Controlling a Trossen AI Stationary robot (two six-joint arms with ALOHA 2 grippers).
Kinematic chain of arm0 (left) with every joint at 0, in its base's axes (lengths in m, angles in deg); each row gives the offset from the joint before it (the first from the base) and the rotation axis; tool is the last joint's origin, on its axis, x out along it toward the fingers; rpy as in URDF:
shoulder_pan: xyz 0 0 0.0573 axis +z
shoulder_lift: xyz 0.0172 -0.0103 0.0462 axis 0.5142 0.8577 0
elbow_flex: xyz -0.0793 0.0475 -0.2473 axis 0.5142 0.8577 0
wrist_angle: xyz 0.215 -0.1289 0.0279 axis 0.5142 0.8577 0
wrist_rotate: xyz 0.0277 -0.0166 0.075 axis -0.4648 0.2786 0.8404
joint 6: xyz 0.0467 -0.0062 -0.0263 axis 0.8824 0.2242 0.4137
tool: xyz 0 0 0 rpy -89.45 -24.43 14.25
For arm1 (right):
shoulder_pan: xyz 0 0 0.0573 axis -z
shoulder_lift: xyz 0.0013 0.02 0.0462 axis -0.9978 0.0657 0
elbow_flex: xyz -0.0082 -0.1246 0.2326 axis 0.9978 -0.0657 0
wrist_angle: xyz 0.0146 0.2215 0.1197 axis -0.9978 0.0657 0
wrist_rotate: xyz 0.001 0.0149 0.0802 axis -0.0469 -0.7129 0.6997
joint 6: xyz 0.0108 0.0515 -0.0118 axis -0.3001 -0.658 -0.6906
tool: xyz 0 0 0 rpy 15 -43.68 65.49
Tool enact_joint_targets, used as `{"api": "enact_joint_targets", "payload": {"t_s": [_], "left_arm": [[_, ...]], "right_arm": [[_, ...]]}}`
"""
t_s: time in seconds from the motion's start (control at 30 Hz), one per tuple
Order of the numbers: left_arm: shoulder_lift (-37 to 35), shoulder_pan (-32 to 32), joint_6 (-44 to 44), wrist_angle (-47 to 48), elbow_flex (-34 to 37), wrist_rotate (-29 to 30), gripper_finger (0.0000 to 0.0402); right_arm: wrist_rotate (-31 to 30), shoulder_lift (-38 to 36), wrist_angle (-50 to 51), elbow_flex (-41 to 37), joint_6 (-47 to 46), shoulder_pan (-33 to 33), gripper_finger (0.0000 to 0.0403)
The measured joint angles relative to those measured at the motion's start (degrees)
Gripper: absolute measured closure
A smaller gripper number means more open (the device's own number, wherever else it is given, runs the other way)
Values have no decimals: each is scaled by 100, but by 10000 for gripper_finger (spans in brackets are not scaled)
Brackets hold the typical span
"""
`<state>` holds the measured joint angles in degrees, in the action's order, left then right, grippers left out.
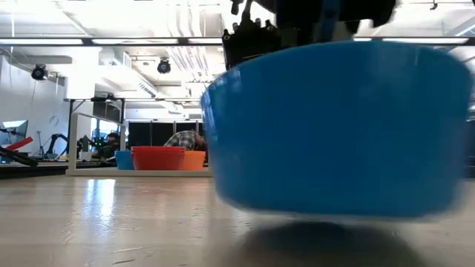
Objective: Pick & Place Mini bowls
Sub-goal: Stack the blue bowl on the stacked blue bowls on the shelf
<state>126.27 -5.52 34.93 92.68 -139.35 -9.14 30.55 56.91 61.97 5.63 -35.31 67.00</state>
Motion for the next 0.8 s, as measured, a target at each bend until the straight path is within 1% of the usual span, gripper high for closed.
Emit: {"api": "enact_joint_targets", "payload": {"t_s": [0.2,0.3,0.6,0.8], "left_arm": [[0,0,0,-3,0,3,402],[0,0,-1,-7,0,7,402],[0,0,-2,-14,0,10,402],[1,0,-5,-16,0,211,402]], "right_arm": [[-97,-338,12,0,-1,409,394],[-264,-415,24,40,-65,704,394],[-238,-344,39,311,-19,1634,394],[-240,-344,57,299,-198,2221,394]]}}
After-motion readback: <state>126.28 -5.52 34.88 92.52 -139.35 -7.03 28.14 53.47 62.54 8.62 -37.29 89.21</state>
